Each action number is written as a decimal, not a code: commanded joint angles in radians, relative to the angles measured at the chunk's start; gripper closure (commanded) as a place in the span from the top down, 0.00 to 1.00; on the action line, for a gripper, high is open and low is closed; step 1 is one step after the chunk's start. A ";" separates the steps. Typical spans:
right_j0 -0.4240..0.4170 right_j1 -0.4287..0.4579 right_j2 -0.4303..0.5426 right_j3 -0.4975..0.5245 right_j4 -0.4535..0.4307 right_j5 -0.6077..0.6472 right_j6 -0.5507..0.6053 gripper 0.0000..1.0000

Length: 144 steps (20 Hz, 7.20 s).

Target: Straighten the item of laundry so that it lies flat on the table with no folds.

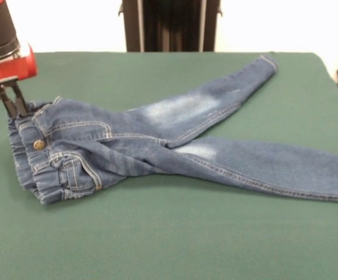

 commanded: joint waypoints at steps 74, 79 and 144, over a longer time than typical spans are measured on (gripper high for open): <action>0.526 0.304 -0.323 -0.897 0.146 0.351 0.154 1.00; 0.586 0.247 -0.388 -0.833 0.142 0.325 0.195 1.00; 0.737 0.342 -0.470 -0.890 0.469 0.337 0.612 1.00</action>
